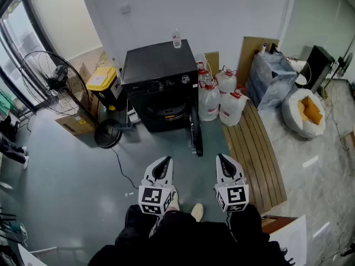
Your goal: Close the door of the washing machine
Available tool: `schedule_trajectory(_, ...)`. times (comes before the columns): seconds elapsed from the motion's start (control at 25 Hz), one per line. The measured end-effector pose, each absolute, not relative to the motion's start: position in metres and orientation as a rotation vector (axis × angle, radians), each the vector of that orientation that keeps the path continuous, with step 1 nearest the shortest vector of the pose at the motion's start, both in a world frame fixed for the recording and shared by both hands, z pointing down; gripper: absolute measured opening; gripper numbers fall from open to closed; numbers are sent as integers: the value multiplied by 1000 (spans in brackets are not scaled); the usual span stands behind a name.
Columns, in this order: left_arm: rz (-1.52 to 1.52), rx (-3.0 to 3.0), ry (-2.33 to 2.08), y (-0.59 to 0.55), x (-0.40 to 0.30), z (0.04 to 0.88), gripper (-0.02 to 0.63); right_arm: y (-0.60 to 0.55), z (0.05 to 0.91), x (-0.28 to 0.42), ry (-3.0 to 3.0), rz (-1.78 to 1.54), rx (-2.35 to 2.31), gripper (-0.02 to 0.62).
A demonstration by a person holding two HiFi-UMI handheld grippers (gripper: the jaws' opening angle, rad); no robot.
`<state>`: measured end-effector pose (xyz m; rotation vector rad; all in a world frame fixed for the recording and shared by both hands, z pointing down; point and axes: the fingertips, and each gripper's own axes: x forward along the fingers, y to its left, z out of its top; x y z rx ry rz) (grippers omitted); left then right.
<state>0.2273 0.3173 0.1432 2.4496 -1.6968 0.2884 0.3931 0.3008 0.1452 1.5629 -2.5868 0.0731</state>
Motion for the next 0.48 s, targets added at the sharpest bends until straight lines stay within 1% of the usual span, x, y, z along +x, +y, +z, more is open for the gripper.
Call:
schedule_trajectory(0.24,307,2437,-1668,298,228,161,31,281,164,388,-2570,114,1563,17)
schedule_trajectory(0.48,329,2414,-1617,265,224,192,31,253,201,379,-2527,185,1542,17)
